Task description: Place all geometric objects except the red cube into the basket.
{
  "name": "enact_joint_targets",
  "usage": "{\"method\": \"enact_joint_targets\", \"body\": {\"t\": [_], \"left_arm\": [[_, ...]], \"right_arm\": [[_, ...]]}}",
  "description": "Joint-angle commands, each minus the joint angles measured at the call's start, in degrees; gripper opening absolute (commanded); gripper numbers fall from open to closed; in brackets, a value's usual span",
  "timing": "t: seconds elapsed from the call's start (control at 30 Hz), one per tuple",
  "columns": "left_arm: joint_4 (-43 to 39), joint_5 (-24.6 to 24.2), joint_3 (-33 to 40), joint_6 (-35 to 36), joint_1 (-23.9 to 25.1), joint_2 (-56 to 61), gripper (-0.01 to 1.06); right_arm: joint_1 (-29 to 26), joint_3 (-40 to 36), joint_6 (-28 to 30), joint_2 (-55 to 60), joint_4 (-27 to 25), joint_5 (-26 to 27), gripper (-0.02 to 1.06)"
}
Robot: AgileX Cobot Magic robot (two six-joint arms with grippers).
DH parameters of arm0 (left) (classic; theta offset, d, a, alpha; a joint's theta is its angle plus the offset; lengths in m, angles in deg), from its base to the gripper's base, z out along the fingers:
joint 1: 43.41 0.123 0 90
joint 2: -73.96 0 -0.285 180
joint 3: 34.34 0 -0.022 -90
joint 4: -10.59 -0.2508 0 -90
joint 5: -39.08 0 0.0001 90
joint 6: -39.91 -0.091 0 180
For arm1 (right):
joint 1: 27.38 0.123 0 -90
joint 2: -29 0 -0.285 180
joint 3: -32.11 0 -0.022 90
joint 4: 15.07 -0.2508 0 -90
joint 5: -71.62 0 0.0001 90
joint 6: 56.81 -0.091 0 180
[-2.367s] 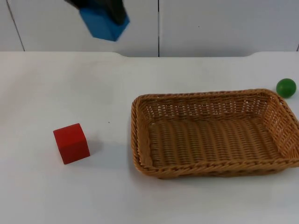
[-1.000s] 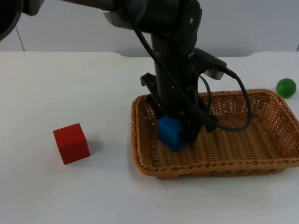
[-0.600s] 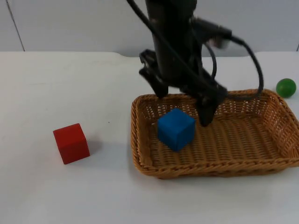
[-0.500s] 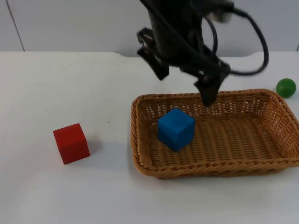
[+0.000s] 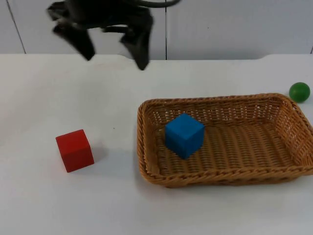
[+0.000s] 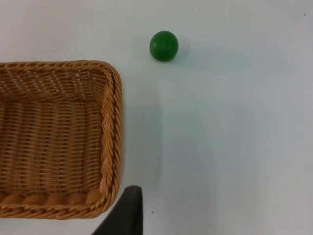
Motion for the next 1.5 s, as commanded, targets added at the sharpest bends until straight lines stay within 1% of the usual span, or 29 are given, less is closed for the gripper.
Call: {"method": "enact_joint_targets", "body": {"t": [0.0, 0.13, 0.17, 0.3, 0.33, 0.43, 0.47, 0.5, 0.6, 0.63, 0.67, 0.83, 0.93, 1.13, 1.3, 1.47], "left_arm": [[1.71, 2.11, 4.06, -0.20, 2.19, 2.53, 1.05], [2.10, 6.88, 14.74, -0.20, 8.22, 9.05, 1.05], [2.10, 6.88, 14.74, -0.20, 8.22, 9.05, 1.05], [2.27, 11.84, 24.67, 0.28, 13.15, 17.21, 1.05], [2.27, 11.84, 24.67, 0.28, 13.15, 17.21, 1.05], [2.52, 14.27, 30.00, 0.59, 14.93, 22.89, 1.05], [2.16, 15.02, 31.81, 0.59, 14.91, 24.59, 1.05], [2.16, 15.02, 31.81, 0.59, 14.91, 24.59, 1.05], [2.11, 18.09, 36.94, 0.59, 14.91, 30.56, 1.05], [2.56, 18.48, 38.66, 0.59, 14.91, 32.08, 1.05], [2.56, 18.48, 38.66, 0.59, 14.91, 32.08, 1.05], [2.37, 20.83, 47.09, 0.23, 14.91, 40.80, 1.05], [3.15, 21.46, 48.66, 0.23, 14.91, 43.83, 1.05], [3.15, 20.48, 49.56, 0.23, 14.91, 49.66, 1.05], [1.89, 19.18, 49.56, 0.23, 14.91, 50.92, 1.05], [1.65, 19.29, 49.56, 0.23, 14.91, 51.04, 1.05]], "right_arm": [[-0.34, 0.24, 0.49, -0.01, -0.19, 0.04, 1.05], [-0.34, 0.24, 0.49, -0.01, -0.19, 0.04, 1.05], [-0.34, 0.24, 0.49, -0.01, -0.19, 0.04, 1.05], [-0.34, 0.24, 0.49, -0.01, -0.19, 0.04, 1.05], [-0.34, 0.24, 0.49, -0.01, -0.19, 0.04, 1.05], [-0.34, 0.24, 0.49, -0.01, -0.31, 0.04, 1.05], [-0.34, 0.24, 0.49, -0.01, -0.43, 0.04, 1.05], [-0.34, 0.24, 0.49, -0.01, -0.43, 0.04, 1.05], [-0.34, 0.24, 0.49, -0.01, -0.56, -0.06, 1.05], [-0.34, 0.24, 0.49, -0.01, -0.56, -0.06, 1.05], [-0.34, 0.24, 0.49, -0.01, -0.56, -0.06, 1.05], [-0.34, 0.24, 0.49, -0.01, -0.56, -0.51, 1.05], [-0.34, 0.24, 0.49, -0.01, -0.56, -0.51, 1.05], [-0.34, 0.24, 0.49, -0.01, -0.56, -0.51, 1.05], [-0.34, 0.24, 0.49, -0.01, -0.56, -0.51, 1.05], [-0.34, 0.24, 0.49, -0.01, -0.56, -0.51, 1.05]]}}
